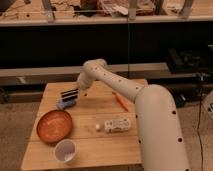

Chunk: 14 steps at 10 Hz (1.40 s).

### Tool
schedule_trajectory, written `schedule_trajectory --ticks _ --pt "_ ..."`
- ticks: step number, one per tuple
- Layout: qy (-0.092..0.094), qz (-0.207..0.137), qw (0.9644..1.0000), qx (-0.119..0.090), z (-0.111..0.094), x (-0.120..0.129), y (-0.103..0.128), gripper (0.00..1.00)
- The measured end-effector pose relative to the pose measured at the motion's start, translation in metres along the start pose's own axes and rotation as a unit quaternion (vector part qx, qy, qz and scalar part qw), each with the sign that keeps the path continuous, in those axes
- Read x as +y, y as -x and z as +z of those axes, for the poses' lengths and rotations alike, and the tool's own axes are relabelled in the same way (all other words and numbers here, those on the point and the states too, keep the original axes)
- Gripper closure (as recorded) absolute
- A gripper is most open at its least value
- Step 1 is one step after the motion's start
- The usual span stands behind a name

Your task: Place the eraser on the white sponge

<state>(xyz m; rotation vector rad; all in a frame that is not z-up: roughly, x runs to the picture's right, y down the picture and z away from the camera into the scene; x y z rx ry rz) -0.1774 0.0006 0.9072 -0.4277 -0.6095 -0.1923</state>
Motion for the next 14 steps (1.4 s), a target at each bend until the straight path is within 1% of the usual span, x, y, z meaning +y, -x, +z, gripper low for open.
schedule_trajectory --ticks 6,9,13,14 --pt "0.003 -0.007 1.0000 0.000 0.010 -0.002 0.004 1.00" --pt "0.003 -0.006 1.0000 0.001 0.010 -0.001 0.002 1.00" --pt "0.006 -0.009 0.9999 0.002 0.014 -0.002 0.006 1.00" --pt "0.005 -0.008 0.9999 0.003 0.013 -0.002 0.005 0.98"
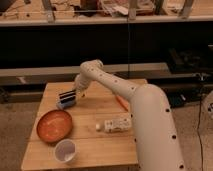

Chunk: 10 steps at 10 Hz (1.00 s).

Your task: Place the eraser on the white sponge

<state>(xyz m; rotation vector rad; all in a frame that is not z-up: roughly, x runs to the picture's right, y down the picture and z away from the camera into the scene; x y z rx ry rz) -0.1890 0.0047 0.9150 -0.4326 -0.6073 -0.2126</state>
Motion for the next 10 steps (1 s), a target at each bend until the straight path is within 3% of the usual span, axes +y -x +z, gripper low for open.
schedule_trajectory --ticks 3,10 --pt "0.001 0.000 1.0000 0.001 0.0010 0.0002 -0.0003 0.80" --pt "0.004 -0.001 1.0000 0.002 0.0037 0.0000 0.0011 0.79"
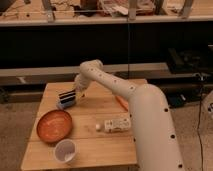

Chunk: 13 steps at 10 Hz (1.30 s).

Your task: Place the eraser on the white sponge

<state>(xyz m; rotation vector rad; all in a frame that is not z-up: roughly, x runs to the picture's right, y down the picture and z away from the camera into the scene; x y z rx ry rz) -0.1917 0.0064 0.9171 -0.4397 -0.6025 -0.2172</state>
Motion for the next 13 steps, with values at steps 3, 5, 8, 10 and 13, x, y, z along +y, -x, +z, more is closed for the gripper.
schedule_trajectory --ticks 3,5,8,10,13 --pt "0.002 -0.001 1.0000 0.000 0.0021 -0.0002 0.0024 0.79" --pt "0.002 0.000 1.0000 0.001 0.0016 -0.0002 0.0008 0.77" --pt "0.003 -0.001 1.0000 0.001 0.0035 -0.0006 0.0029 0.55" --pt "0.004 -0.001 1.0000 0.002 0.0038 -0.0005 0.0025 0.55" --pt "0.005 0.000 1.0000 0.002 0.0038 -0.0007 0.0013 0.49"
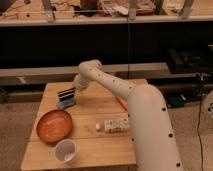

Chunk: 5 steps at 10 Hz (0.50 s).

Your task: Place the eraser on the white sponge

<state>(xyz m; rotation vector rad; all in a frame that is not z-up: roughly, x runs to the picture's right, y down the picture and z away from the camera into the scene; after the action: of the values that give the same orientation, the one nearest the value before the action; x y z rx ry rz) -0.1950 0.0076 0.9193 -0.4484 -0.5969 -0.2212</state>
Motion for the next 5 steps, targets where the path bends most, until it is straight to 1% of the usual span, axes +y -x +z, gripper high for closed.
schedule_trajectory --ticks 2,3,4,5 --pt "0.001 -0.001 1.0000 -0.001 0.0003 -0.0003 0.0009 0.29" --pt "0.003 -0.001 1.0000 -0.001 0.0010 -0.0003 0.0012 0.22" --pt "0.004 -0.002 1.0000 -0.002 0.0014 -0.0006 0.0020 0.20" --pt "0.005 -0.002 1.0000 -0.002 0.0021 -0.0003 0.0022 0.24"
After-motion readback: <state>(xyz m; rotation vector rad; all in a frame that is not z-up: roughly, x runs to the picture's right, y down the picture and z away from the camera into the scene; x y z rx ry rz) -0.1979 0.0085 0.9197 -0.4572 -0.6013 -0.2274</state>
